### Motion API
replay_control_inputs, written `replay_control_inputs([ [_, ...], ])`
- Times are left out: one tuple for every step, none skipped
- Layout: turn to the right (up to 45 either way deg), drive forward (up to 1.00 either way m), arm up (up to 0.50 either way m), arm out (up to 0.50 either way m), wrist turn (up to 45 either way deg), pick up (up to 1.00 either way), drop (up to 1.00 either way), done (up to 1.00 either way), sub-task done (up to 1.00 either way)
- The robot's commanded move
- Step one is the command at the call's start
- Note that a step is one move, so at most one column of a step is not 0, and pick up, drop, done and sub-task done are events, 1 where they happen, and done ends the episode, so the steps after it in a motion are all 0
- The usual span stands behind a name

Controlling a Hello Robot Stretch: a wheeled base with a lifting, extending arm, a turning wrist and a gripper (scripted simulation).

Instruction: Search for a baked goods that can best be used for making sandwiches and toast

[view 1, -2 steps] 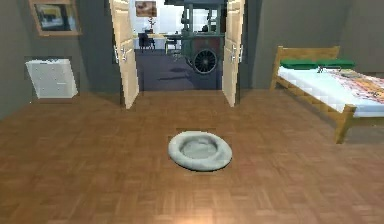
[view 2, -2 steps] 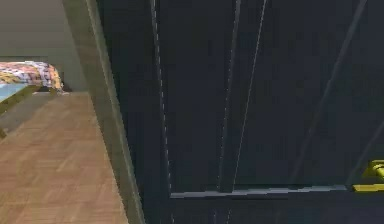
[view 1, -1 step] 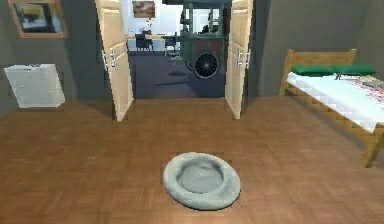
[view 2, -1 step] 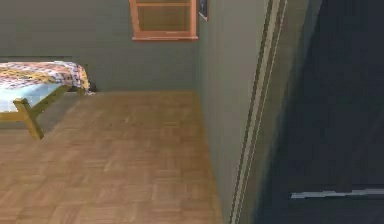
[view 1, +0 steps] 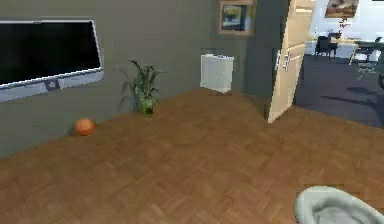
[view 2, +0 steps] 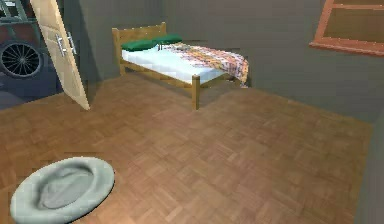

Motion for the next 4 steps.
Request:
replay_control_inputs([
  [-30.0, 0.00, 0.00, 0.00, 0.0, 0.00, 0.00, 0.00, 0.00],
  [0.0, 0.50, 0.00, 0.00, 0.0, 0.00, 0.00, 0.00, 0.00],
  [45.0, 0.00, 0.00, 0.00, 0.0, 0.00, 0.00, 0.00, 0.00],
  [18.0, 0.00, 0.00, 0.00, 0.0, 0.00, 0.00, 0.00, 0.00],
])
